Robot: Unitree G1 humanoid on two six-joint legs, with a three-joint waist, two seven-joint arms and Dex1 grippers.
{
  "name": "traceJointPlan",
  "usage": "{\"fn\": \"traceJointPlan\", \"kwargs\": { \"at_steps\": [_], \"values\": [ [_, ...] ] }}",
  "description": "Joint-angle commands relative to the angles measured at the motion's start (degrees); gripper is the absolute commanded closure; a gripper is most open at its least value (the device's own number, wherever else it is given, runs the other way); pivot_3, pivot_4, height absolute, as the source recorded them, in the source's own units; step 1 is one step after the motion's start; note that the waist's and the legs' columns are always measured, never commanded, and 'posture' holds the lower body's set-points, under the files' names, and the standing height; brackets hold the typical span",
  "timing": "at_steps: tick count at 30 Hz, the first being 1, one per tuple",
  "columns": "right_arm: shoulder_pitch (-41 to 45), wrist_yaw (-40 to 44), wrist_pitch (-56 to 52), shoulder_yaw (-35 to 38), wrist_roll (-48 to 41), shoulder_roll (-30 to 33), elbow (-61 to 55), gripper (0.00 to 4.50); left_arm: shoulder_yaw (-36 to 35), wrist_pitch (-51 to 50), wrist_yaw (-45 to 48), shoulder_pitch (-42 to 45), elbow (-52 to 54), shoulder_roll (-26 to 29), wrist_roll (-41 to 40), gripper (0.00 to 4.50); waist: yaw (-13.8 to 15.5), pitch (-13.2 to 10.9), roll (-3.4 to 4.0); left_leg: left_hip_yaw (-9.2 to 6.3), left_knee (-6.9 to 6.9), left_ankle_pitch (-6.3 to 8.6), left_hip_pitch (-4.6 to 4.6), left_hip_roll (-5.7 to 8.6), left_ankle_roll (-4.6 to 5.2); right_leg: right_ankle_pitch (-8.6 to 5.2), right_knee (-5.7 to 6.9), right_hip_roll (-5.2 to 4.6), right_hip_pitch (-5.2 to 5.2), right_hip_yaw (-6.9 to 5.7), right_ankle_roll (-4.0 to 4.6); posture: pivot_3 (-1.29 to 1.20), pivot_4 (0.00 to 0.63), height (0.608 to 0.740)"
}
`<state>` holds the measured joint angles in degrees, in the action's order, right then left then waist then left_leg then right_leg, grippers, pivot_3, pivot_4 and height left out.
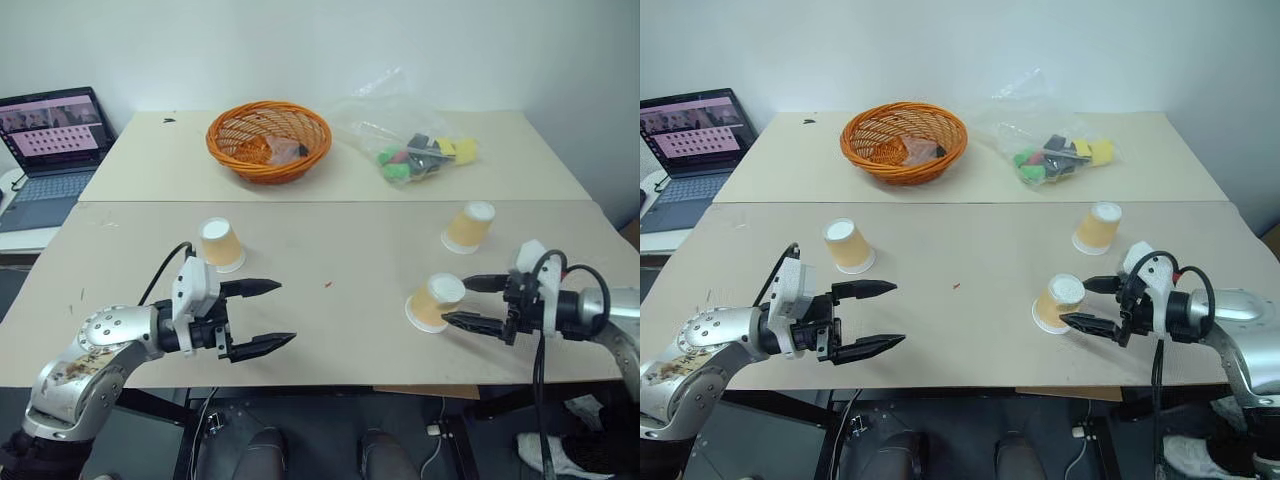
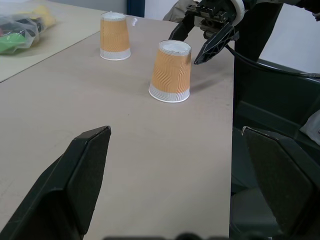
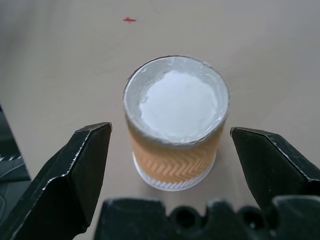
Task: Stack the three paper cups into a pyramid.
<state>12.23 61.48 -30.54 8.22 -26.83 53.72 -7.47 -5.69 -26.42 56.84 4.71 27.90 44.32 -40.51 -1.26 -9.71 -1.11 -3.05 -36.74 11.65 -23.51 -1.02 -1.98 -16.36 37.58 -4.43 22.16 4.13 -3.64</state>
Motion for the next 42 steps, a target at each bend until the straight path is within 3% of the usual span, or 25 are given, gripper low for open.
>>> {"fn": "traceJointPlan", "kwargs": {
  "at_steps": [1,11,14,17,22,27,33,38,42],
  "values": [
    [3.3,-0.3,1.6,-1.0,1.3,-0.7,0.9,0.03,-1.2,-0.2,-0.7,1.1,2.1,-0.2,-0.9,0.00,0.0,0.0,-0.01,0.00,0.00,0.00,0.00,0.00,0.00,0.00,0.01,0.00,0.00,0.00,0.00,0.00,0.150,0.740],
    [6.6,-0.3,0.9,-2.7,2.1,-2.1,2.4,0.03,-0.9,-0.9,-2.7,1.6,2.0,-1.1,-0.7,0.00,0.2,0.0,-0.01,-0.03,-0.01,0.00,-0.01,0.02,0.00,0.01,0.02,-0.01,0.00,-0.02,0.01,0.00,0.150,0.740],
    [6.9,0.0,1.4,-2.7,2.3,-2.2,2.3,0.77,-0.9,-1.2,-3.2,1.6,2.3,-1.4,-0.7,0.00,0.2,0.0,0.00,-0.02,-0.01,0.00,0.00,0.02,0.00,0.01,0.03,-0.01,-0.01,-0.01,0.02,0.00,0.150,0.740],
    [7.6,0.7,0.5,-2.9,1.3,-2.4,0.8,1.81,-1.0,-1.4,-3.5,1.9,2.0,-1.6,-0.8,0.00,0.2,0.0,0.00,-0.03,-0.01,0.00,0.01,0.01,0.00,0.01,0.05,-0.01,-0.01,-0.02,0.02,0.00,0.150,0.740],
    [14.0,0.9,-1.1,-3.1,-0.4,-3.7,0.4,1.88,-0.9,-1.6,-3.8,2.3,1.9,-1.5,-0.7,0.00,-0.2,0.0,0.00,-0.02,-0.01,0.00,0.02,0.01,0.00,0.01,0.07,0.00,0.00,-0.01,0.02,0.00,0.150,0.740],
    [27.7,2.9,-1.0,-8.6,1.7,-6.4,5.9,1.88,-0.7,-1.7,-3.6,2.4,1.8,-1.5,-0.4,0.00,-0.8,0.0,0.00,-0.05,-0.01,0.00,0.02,0.00,0.00,0.01,0.07,0.00,0.01,-0.04,0.02,0.00,0.150,0.740],
    [44.7,8.1,5.4,-22.3,10.7,-18.6,22.0,1.88,-0.1,-1.7,-3.0,2.8,1.3,-1.6,0.0,0.00,-1.8,0.0,0.00,-0.11,0.02,0.00,0.07,-0.05,0.00,0.03,0.13,0.05,0.03,-0.07,0.06,0.00,0.150,0.740],
    [52.3,9.9,10.3,-29.8,17.8,-29.4,35.3,1.88,-0.6,-1.9,-2.8,1.9,1.9,-1.0,0.3,0.00,-1.6,0.0,0.00,-0.10,0.02,0.00,-0.05,0.00,0.00,0.04,0.13,-0.01,0.15,-0.08,0.07,0.00,0.150,0.740],
    [55.3,9.7,13.7,-32.1,22.0,-34.5,43.8,1.88,-1.5,-1.9,-3.2,1.0,2.5,-0.6,0.1,0.00,-1.3,-0.1,0.02,-0.15,0.01,-0.01,-0.10,0.00,-0.02,0.04,0.21,-0.01,0.22,-0.11,0.07,0.00,0.150,0.740]
  ]
}}
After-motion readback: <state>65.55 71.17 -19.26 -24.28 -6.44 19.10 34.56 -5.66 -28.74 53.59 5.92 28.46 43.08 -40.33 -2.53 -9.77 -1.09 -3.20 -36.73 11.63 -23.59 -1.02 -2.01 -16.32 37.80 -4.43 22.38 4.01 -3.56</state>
